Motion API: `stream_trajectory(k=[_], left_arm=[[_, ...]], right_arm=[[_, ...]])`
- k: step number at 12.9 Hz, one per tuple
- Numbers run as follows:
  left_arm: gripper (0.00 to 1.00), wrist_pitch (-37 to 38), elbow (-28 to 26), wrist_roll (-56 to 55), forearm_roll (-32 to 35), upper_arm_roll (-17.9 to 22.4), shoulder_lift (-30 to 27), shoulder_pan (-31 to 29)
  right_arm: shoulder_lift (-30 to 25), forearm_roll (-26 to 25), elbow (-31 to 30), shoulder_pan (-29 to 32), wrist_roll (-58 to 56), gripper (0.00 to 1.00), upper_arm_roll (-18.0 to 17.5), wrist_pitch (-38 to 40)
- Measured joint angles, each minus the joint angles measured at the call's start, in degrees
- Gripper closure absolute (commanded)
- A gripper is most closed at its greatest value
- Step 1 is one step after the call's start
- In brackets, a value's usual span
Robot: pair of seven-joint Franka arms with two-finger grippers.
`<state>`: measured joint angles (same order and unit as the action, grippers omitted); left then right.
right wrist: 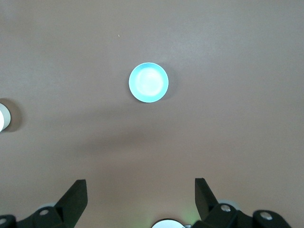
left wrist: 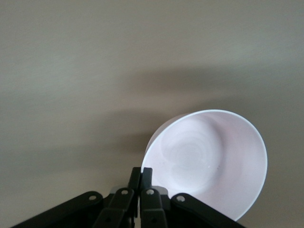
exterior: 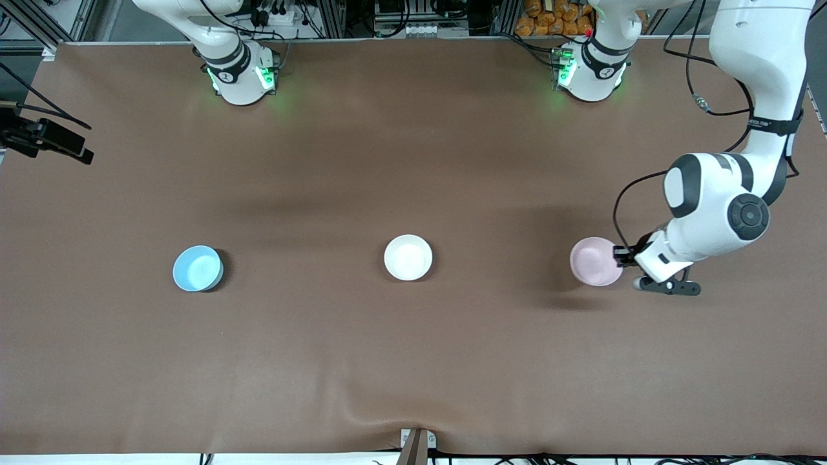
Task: Stack pink and blue bowls on white bowl
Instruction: 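Carry the pink bowl with the left gripper over the white bowl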
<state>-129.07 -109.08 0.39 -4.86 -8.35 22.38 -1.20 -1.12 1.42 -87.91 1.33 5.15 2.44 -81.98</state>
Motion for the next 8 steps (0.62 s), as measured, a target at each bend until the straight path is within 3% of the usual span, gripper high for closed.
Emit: stream_trajectory(k=[3, 8], left_arm=[[1.0, 1.2, 2.7, -13.1, 0.0, -4.7, 0.0, 3.3], [1.0, 2.3, 6.8, -28.1, -0.1, -5.3, 1.1, 12.9]], right_arm=[[0.0, 0.0, 0.0, 0.2, 0.0, 0.0, 0.1, 0.0], [0.0, 0.0, 0.0, 0.2, 0.0, 0.0, 0.2, 0.0]])
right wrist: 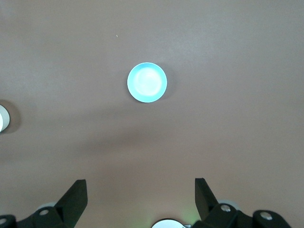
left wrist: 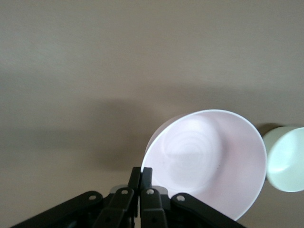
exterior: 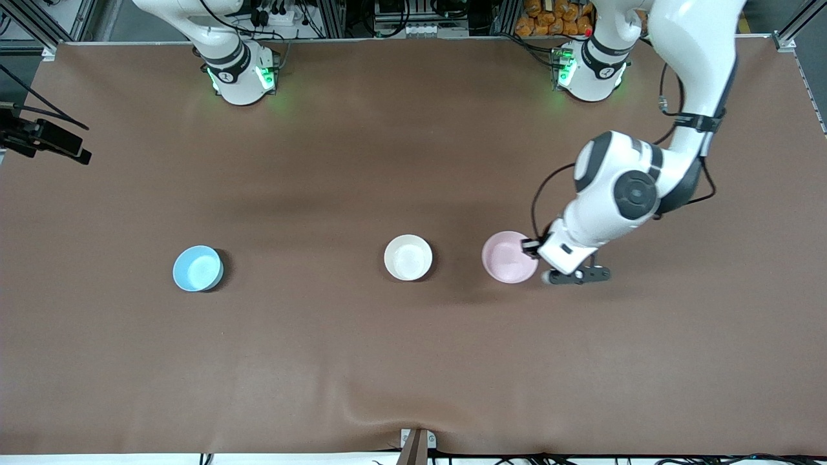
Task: Stack pink and blue bowls on white bowl
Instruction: 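Carry the pink bowl with the left gripper over the white bowl, then lower the pink bowl into the white bowl with the left gripper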
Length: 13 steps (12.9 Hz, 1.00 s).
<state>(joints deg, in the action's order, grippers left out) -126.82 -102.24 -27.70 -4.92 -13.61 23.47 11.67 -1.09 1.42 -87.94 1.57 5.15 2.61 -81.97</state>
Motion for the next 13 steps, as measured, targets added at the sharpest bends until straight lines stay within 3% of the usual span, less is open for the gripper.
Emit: stream_trajectory(k=[7, 10, 13], left_arm=[[1.0, 0.1, 9.6, -20.2, 0.0, 0.0, 7.8, 14.1], [1.0, -0.4, 15.0, -21.1, 0.0, 0.3, 13.2, 16.1], [1.0, -3.9, 16.8, -21.1, 0.0, 0.5, 16.9, 16.5]], right_arm=[[0.0, 0.0, 0.0, 0.0, 0.0, 0.0, 0.0, 0.0], [0.0, 0.0, 0.0, 0.0, 0.0, 0.0, 0.0, 0.0], [0.0, 0.0, 0.0, 0.0, 0.0, 0.0, 0.0, 0.0]])
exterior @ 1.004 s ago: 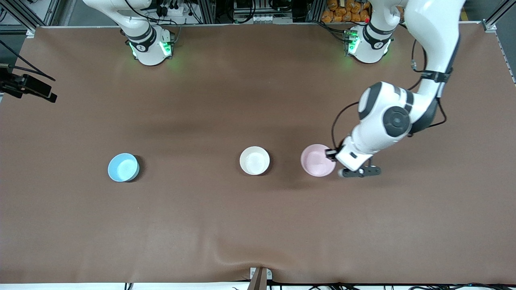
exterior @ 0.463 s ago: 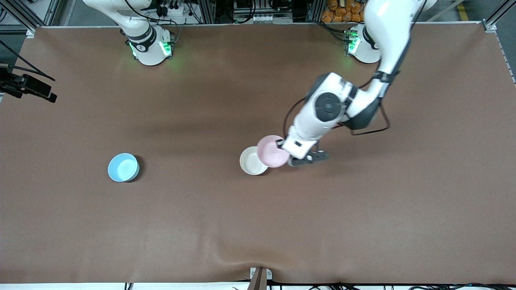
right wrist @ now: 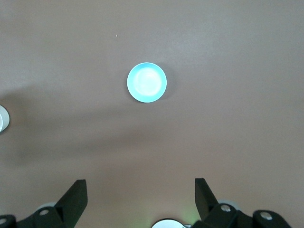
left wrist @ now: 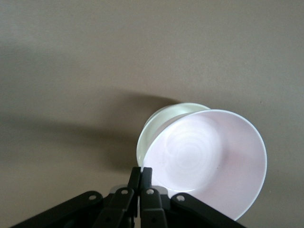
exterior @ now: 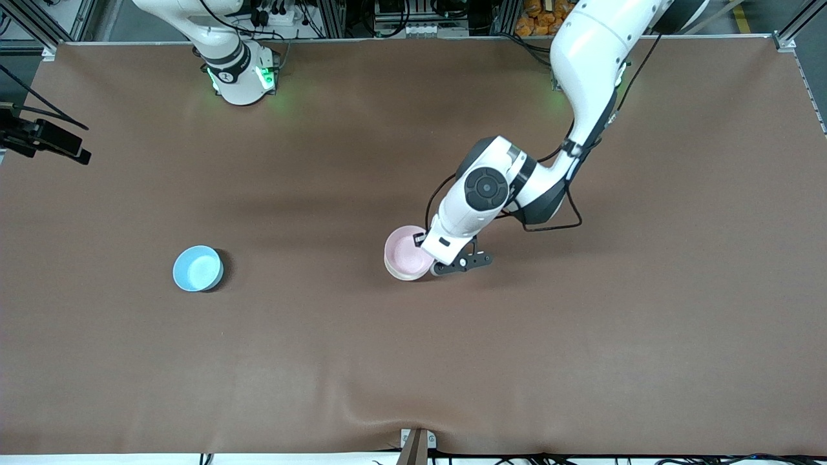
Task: Stack pink and blue bowls on white bowl
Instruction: 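Lower the pink bowl into the white bowl with the left gripper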
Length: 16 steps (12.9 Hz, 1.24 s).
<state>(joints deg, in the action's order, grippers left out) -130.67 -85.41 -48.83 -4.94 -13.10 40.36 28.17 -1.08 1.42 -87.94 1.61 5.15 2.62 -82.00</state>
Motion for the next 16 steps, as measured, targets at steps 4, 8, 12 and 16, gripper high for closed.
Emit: stream_trajectory(k=[4, 8, 12, 16], left_arm=[[1.0, -1.0, 0.5, 0.0, 0.0, 0.0, 0.6, 0.1], [1.0, -3.1, 0.5, 0.0, 0.0, 0.0, 1.4, 0.4], [1.0, -3.3, -0.1, 0.0, 0.0, 0.0, 2.0, 0.8], [1.0, -3.3, -1.2, 0.1, 0.0, 0.0, 2.0, 0.8]], right_arm=[[0.0, 0.0, 0.0, 0.0, 0.0, 0.0, 0.0, -0.1], [0.0, 0.0, 0.0, 0.0, 0.0, 0.0, 0.0, -0.1], [0.0, 0.0, 0.0, 0.0, 0.0, 0.0, 0.0, -0.2], [0.0, 0.0, 0.0, 0.0, 0.0, 0.0, 0.0, -0.2]])
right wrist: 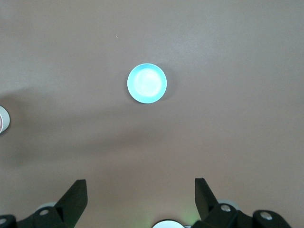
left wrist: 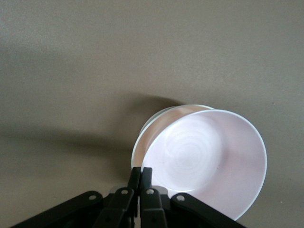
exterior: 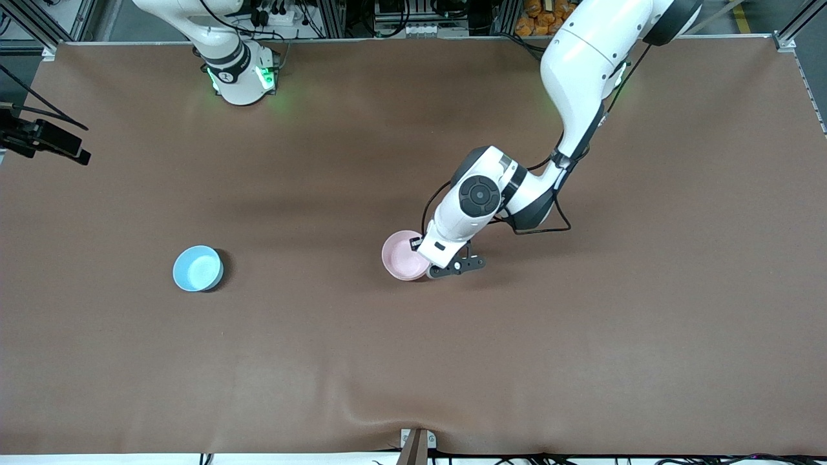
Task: Stack pink and blue bowls on white bowl
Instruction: 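Lower the pink bowl into the white bowl with the left gripper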
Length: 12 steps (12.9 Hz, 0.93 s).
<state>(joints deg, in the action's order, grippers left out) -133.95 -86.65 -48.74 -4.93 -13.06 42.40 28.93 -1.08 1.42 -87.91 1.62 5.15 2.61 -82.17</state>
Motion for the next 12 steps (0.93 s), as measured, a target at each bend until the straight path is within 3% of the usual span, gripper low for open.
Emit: stream_trajectory(k=[12], left_arm=[[1.0, -2.6, -1.2, 0.2, 0.2, 0.0, 0.9, 0.2]], right_arm=[[0.0, 0.0, 0.0, 0.0, 0.0, 0.0, 0.0, 0.0]])
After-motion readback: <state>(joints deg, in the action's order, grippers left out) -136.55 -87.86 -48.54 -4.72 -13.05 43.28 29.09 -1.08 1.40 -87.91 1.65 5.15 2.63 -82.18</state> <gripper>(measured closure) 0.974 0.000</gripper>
